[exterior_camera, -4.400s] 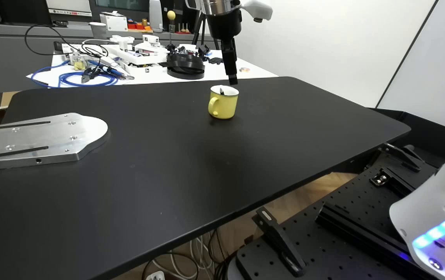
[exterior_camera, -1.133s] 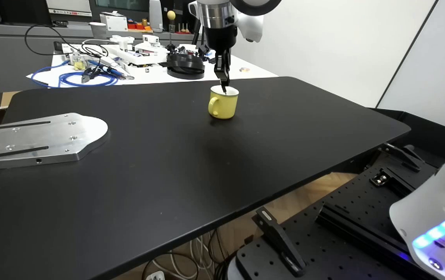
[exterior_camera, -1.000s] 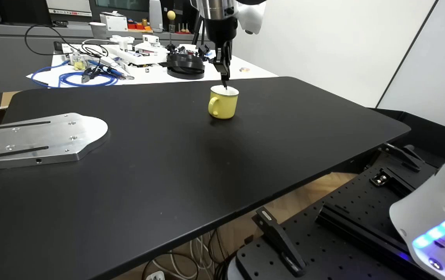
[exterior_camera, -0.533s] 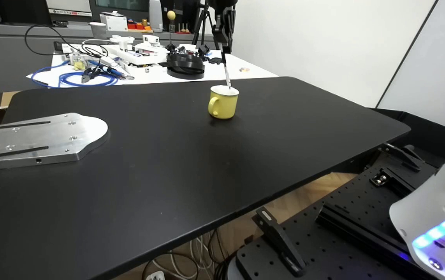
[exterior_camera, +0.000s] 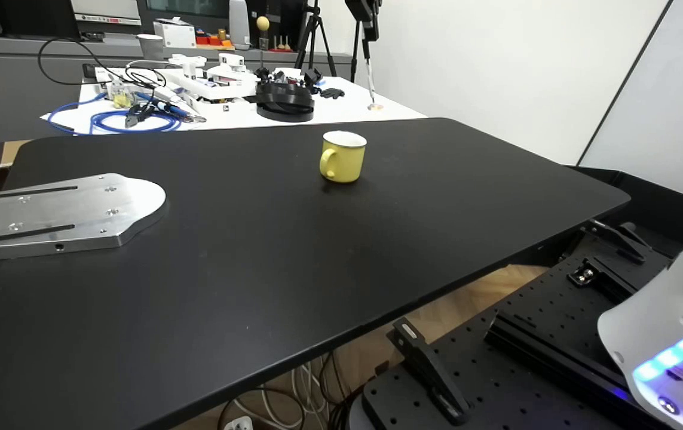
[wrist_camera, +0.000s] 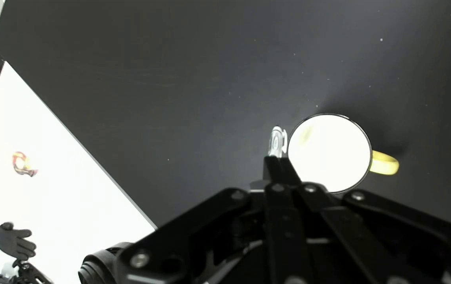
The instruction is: Pick up the pen from the cup and put it on the table
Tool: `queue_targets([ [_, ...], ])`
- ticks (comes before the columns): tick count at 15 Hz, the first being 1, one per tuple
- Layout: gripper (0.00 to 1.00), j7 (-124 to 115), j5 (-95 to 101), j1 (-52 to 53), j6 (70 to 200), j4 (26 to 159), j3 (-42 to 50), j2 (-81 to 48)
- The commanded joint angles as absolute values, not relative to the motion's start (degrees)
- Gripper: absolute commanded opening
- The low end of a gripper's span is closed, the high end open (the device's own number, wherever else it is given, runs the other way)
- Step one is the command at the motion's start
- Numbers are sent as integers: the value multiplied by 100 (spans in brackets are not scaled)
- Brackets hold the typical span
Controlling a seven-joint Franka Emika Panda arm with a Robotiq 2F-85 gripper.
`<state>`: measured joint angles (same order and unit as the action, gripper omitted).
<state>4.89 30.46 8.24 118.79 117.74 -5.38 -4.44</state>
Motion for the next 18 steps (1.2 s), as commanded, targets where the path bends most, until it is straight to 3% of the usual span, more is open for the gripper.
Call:
queue_targets([
  [1,0,572,3067,669,11489,11844,-470,-173],
  [18,0,1529,1907,-91,10568,12512,-23,-1198],
])
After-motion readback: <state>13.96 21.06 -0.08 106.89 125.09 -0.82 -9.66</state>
